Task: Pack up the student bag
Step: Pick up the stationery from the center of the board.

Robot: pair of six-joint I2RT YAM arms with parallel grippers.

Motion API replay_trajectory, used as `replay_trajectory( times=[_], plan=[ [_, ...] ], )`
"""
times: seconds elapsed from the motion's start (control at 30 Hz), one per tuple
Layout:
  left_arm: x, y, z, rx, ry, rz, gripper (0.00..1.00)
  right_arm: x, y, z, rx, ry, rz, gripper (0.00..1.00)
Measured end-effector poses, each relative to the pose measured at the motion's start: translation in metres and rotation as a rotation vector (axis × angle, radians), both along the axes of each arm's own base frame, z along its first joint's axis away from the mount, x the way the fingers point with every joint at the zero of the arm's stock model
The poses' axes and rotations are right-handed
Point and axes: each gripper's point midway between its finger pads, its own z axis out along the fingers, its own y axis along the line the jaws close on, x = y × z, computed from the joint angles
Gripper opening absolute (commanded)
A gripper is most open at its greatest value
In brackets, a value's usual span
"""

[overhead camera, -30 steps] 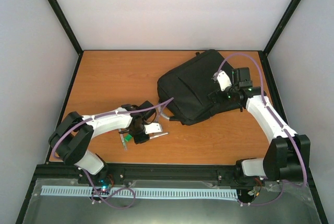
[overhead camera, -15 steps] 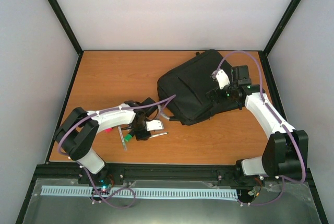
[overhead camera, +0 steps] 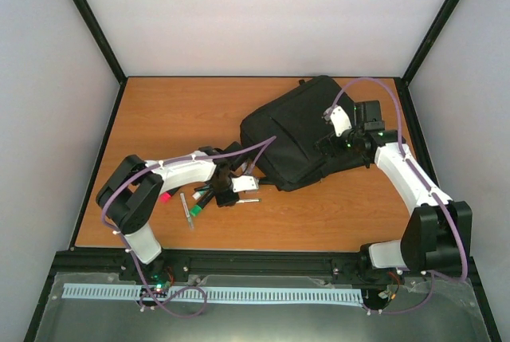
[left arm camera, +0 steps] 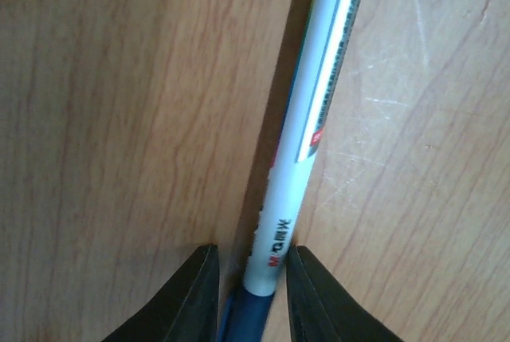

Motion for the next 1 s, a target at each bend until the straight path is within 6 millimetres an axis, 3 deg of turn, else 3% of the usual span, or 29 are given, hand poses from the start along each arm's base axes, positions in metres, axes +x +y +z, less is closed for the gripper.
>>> replay_trajectory(
  times=[0.23, 0.4, 0.6, 0.77, 1.0],
  plan=[
    [0.002, -0.001, 0.0, -0.003, -0.006, 0.013, 0.16, -0.003, 0.0, 0.0, 0.0, -0.001, 0.0, 0.99],
    [-0.004, 0.0, 0.002, -0.006, 0.026, 0.018, 0.13, -0.002, -0.004, 0.0, -0.021, -0.008, -0.006, 0.91],
    [-0.003, -0.005, 0.028, -0.069, 0.058, 0.039, 0.1, 0.01, 0.001, 0.022, -0.041, -0.053, 0.035, 0.83],
    [0.001, -0.006, 0.043, -0.116, 0.061, 0.059, 0.08, 0.026, 0.024, 0.032, -0.053, -0.08, 0.104, 0.82],
    [0.003, 0.004, 0.048, -0.148, 0.118, 0.136, 0.08, 0.025, 0.071, 0.002, -0.089, -0.027, 0.22, 0.75]
  ],
)
